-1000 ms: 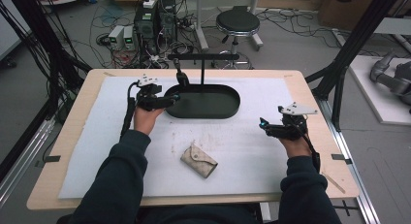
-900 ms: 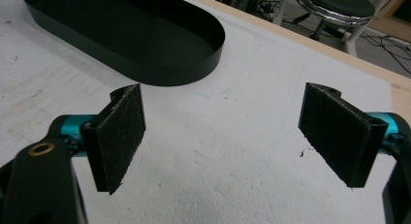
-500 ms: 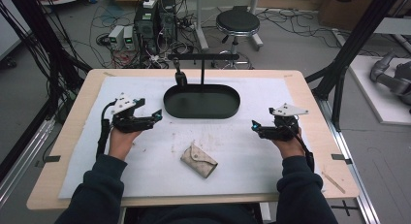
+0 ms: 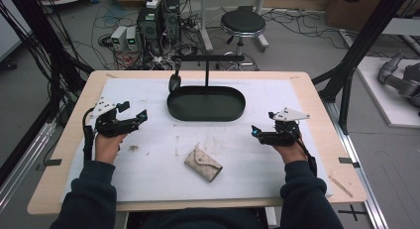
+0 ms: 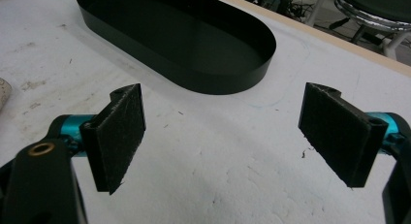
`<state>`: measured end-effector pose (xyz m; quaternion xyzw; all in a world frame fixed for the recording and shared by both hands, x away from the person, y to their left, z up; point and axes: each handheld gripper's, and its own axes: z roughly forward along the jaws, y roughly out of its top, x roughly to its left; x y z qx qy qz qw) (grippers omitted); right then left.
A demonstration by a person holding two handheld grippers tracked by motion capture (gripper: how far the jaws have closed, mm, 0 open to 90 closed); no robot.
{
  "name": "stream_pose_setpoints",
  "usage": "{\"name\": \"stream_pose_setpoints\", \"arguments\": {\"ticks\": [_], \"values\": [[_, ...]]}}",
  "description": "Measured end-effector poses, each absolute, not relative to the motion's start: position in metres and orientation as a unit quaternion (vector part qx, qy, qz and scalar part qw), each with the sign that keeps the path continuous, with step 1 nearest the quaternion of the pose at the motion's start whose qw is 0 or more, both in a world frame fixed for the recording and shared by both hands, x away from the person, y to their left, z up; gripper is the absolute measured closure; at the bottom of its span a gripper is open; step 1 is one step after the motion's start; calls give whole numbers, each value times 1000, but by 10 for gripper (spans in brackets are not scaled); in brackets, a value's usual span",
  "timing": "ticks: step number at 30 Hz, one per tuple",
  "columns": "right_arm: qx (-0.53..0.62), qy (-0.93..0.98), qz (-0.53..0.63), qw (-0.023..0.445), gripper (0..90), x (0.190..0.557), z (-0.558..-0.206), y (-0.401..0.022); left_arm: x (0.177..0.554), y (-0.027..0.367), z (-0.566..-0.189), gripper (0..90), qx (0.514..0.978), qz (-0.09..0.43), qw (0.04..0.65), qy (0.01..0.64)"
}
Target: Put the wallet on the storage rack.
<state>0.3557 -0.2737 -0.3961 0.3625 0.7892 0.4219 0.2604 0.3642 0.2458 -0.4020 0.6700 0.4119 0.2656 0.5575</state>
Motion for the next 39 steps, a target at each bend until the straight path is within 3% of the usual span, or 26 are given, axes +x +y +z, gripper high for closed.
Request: {"name": "stream_pose_setpoints", "arguments": {"ticks": [24, 39], "values": [[306, 823, 441, 186, 173, 327, -413, -189, 363, 245, -402, 186, 666, 274, 558, 413], [252, 866, 417, 112, 173, 305, -434, -131, 366, 248, -405, 190, 665, 269, 551, 427]]}}
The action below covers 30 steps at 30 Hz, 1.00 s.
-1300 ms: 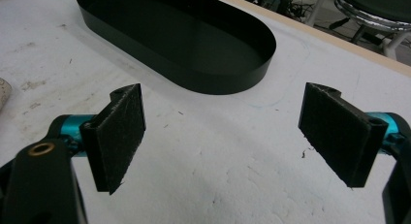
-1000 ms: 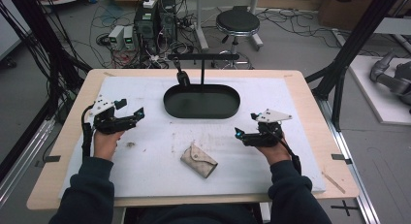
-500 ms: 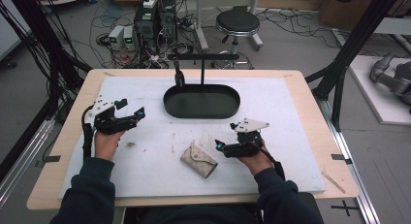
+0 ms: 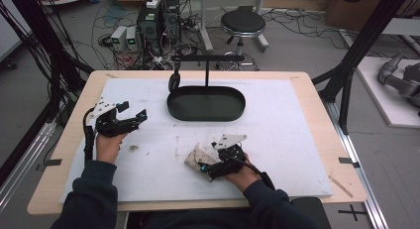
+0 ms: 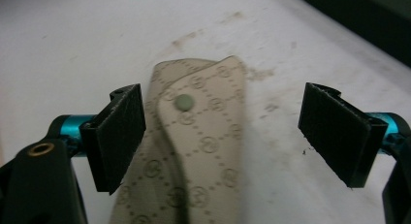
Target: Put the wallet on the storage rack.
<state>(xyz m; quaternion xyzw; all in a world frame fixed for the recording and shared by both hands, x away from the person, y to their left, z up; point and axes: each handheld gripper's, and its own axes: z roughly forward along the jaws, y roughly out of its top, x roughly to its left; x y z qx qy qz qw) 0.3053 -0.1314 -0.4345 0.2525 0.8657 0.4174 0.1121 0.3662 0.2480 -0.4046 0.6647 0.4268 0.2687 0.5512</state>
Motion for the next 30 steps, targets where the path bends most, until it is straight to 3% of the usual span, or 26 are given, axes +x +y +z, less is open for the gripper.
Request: {"name": "stream_pose_setpoints", "arguments": {"ticks": [5, 9, 15, 20, 23, 25, 30], "values": [[232, 885, 394, 92, 175, 301, -443, -120, 367, 250, -406, 194, 665, 266, 548, 432], [228, 899, 364, 92, 290, 304, -447, -118, 367, 250, -406, 196, 662, 267, 548, 436], [282, 883, 352, 129, 344, 319, -443, -137, 367, 250, -407, 197, 664, 266, 547, 435], [296, 878, 348, 143, 319, 329, -443, -152, 367, 249, -407, 199, 664, 265, 547, 436], [283, 878, 352, 158, 211, 326, -444, -150, 367, 249, -407, 199, 663, 265, 548, 436], [275, 882, 347, 162, 204, 325, -445, -147, 367, 248, -407, 199, 666, 265, 546, 434], [284, 886, 336, 150, 336, 329, -448, -150, 367, 248, -407, 198, 667, 263, 546, 433]]}}
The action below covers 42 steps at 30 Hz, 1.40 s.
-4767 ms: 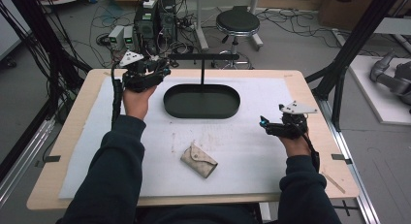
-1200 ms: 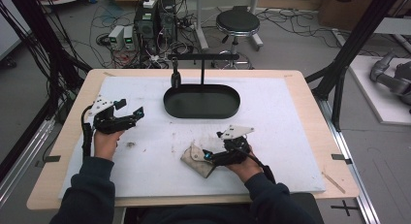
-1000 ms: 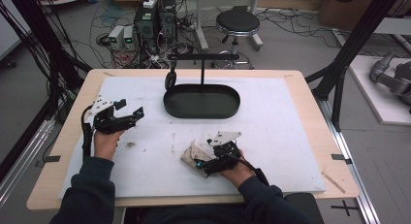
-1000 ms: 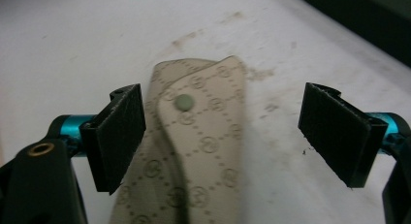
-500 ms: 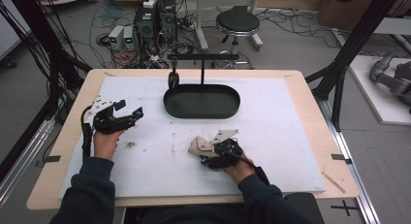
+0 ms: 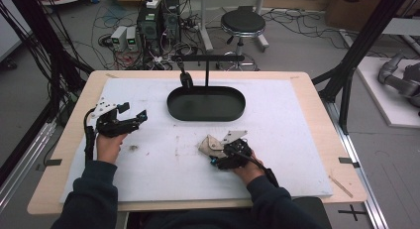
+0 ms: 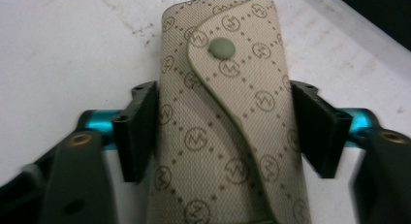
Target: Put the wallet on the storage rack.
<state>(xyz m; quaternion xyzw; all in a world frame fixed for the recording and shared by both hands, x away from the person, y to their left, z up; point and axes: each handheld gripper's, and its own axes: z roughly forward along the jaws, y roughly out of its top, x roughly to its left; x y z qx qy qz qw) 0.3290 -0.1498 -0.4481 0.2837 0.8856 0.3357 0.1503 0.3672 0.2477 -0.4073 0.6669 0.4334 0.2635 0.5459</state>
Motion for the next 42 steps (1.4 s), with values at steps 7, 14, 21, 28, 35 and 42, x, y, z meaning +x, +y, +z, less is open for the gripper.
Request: {"name": "stream_pose_setpoints", "arguments": {"ticks": [7, 14, 21, 28, 35, 42], "values": [[285, 884, 334, 162, 397, 334, -440, -153, 367, 248, -408, 199, 665, 262, 547, 436], [314, 854, 373, 185, 401, 361, -422, -166, 368, 247, -408, 199, 667, 261, 547, 434], [340, 829, 390, 210, 402, 401, -415, -169, 367, 248, -408, 202, 667, 261, 546, 434], [353, 821, 391, 220, 402, 437, -412, -160, 367, 248, -408, 202, 666, 265, 546, 434], [374, 817, 377, 225, 401, 469, -418, -149, 367, 249, -408, 202, 664, 265, 548, 434], [398, 814, 357, 226, 397, 484, -432, -145, 368, 249, -408, 202, 663, 264, 550, 434]]}}
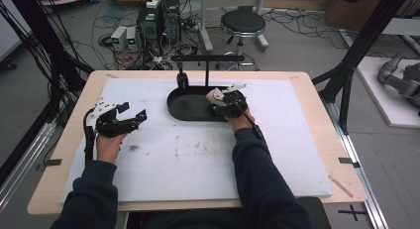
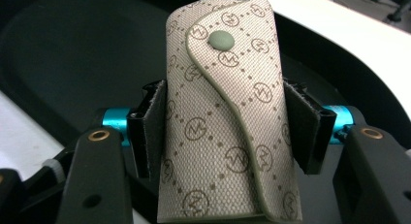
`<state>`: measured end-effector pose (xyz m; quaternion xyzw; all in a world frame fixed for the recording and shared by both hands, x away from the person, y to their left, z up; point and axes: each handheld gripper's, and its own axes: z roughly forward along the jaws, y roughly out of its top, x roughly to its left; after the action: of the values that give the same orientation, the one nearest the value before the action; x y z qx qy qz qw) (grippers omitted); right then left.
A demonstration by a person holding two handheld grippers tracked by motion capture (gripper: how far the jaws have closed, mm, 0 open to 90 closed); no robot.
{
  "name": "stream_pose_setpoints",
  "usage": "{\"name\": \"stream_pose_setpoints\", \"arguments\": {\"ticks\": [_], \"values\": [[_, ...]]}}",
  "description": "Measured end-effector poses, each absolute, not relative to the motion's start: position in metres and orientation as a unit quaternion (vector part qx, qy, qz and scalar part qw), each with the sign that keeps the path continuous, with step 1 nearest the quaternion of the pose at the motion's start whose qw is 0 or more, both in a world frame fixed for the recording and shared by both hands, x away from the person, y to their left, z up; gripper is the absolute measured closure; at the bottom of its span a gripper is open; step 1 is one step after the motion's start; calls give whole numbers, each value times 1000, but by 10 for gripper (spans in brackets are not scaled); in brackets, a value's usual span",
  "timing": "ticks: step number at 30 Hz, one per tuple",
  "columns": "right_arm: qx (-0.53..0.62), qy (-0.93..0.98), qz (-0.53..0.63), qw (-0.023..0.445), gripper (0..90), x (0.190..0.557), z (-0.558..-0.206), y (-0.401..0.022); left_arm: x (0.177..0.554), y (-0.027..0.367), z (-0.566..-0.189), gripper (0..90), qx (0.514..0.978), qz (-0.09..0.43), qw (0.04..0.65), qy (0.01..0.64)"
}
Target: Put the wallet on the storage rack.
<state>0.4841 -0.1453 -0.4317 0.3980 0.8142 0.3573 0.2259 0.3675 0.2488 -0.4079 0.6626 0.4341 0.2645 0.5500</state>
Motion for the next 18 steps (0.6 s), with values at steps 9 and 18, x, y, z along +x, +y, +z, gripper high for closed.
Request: {"name": "stream_pose_setpoints", "arguments": {"ticks": [9, 18], "values": [[406, 802, 368, 238, 323, 485, -428, -153, 368, 249, -408, 202, 662, 264, 551, 433], [399, 794, 399, 228, 243, 462, -403, -199, 367, 250, -407, 202, 654, 267, 556, 437]]}}
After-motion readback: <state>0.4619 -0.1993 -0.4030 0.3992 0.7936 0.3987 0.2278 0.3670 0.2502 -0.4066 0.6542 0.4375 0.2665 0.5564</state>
